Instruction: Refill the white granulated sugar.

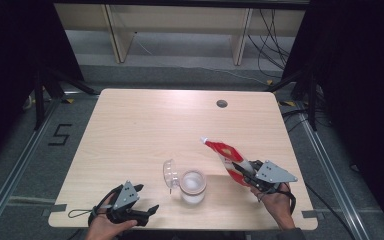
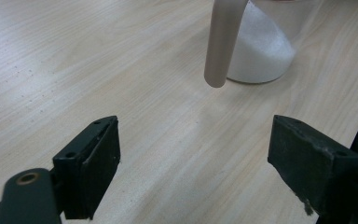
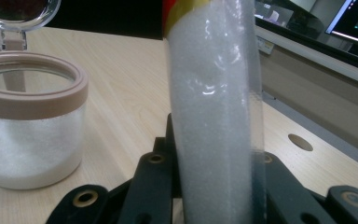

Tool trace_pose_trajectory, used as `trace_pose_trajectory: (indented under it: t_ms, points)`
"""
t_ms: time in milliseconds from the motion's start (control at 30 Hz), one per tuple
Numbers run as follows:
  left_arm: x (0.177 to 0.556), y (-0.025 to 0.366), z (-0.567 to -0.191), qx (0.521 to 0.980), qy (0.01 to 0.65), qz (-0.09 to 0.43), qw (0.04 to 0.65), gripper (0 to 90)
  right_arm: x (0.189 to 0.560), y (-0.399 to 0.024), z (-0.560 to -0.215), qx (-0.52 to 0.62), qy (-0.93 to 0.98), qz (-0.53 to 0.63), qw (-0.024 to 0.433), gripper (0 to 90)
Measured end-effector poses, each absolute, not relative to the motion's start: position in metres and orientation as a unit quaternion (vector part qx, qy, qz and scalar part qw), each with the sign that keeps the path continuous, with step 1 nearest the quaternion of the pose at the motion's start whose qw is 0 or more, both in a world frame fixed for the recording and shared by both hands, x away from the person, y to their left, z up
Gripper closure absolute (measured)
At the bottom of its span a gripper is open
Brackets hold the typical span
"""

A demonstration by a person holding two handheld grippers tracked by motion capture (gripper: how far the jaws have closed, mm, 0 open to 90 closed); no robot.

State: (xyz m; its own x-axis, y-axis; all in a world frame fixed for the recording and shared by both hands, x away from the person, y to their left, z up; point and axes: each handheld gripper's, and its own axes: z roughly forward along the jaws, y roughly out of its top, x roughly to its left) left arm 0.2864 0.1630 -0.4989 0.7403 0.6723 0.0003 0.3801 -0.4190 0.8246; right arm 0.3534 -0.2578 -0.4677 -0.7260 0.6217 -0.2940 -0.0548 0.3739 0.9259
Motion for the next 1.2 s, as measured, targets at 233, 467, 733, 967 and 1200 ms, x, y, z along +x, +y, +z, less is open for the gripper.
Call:
trace_pose_trajectory:
  t_ms: [233, 467, 733, 967, 1200]
  points:
    - [0.286, 0.163, -0.499, 0.825, 0.317, 0.168, 0.436, 16.6, 0.357, -0.261, -0.473, 0.205, 0.766, 0.524, 0.312, 78.5]
    - [0.286, 0.163, -0.498, 0.825, 0.319, 0.169, 0.435, 16.6, 0.359, -0.266, -0.473, 0.224, 0.761, 0.528, 0.303, 78.6]
    - [0.286, 0.163, -0.498, 0.825, 0.320, 0.168, 0.435, 16.6, 0.356, -0.271, -0.471, 0.225, 0.771, 0.507, 0.314, 78.5]
    - [0.286, 0.164, -0.498, 0.826, 0.311, 0.174, 0.436, 16.5, 0.349, -0.283, -0.467, 0.240, 0.771, 0.495, 0.321, 78.3]
    - [0.287, 0.165, -0.497, 0.831, 0.306, 0.178, 0.429, 16.6, 0.345, -0.289, -0.468, 0.251, 0.771, 0.490, 0.320, 77.8]
